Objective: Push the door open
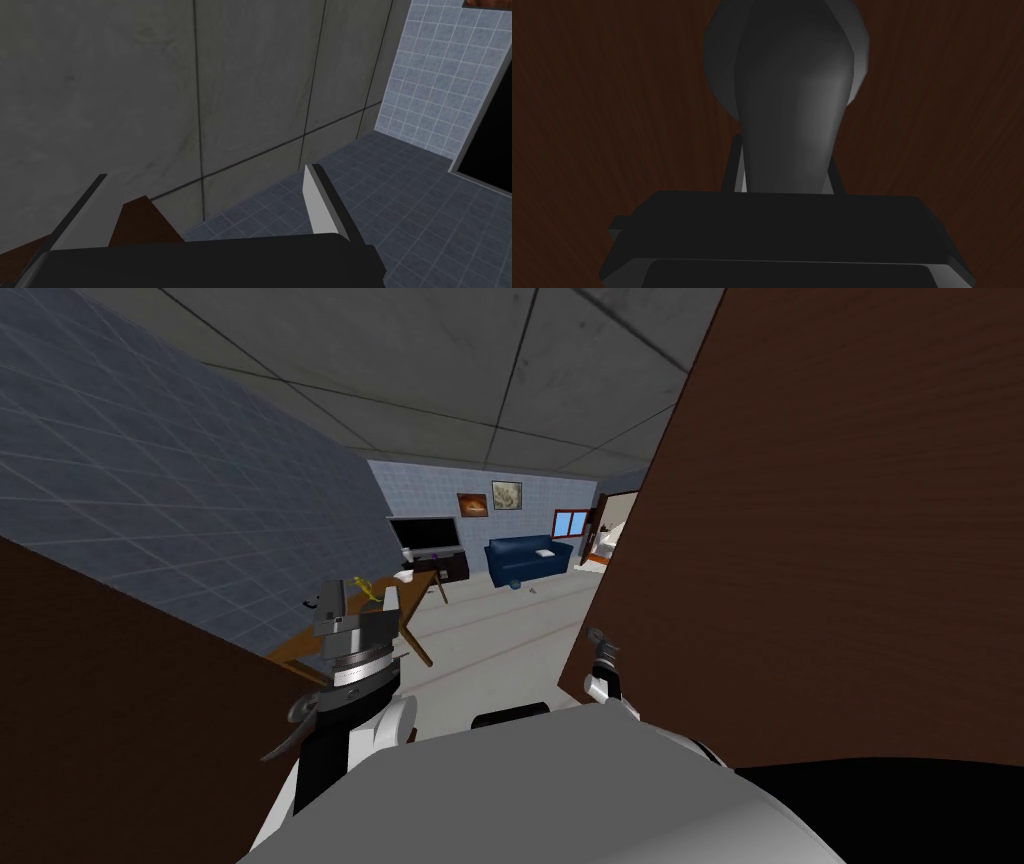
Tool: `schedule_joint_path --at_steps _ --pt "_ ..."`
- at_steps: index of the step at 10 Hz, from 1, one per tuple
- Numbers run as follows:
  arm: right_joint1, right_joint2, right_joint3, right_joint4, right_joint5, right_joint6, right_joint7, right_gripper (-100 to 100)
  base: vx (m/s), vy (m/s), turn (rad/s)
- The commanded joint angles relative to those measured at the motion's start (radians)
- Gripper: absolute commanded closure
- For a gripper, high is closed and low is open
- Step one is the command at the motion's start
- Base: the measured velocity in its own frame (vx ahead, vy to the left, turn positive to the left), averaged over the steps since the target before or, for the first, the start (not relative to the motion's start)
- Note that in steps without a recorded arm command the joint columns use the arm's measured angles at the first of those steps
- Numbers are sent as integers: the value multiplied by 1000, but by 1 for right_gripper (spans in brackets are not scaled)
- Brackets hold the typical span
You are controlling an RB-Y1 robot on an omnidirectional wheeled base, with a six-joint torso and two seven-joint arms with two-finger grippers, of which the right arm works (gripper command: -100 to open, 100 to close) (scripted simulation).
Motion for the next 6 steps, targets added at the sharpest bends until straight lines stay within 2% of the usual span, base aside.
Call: schedule_joint_path --at_steps 1,3,4,5,6 --pt "-20 -18 -3 40 -2 -25 -10 100 110 -18 -20" --pt "-18 -23 -22 43 -16 -27 -2 100 164 -27 -30" --pt "-12 -18 -18 40 -13 -21 -2 100 74 -16 -24" --pt "-11 -25 -39 44 -29 -28 6 100 135 -37 -36" --pt "-11 -26 -44 45 -33 -29 9 100 212 -64 -30"
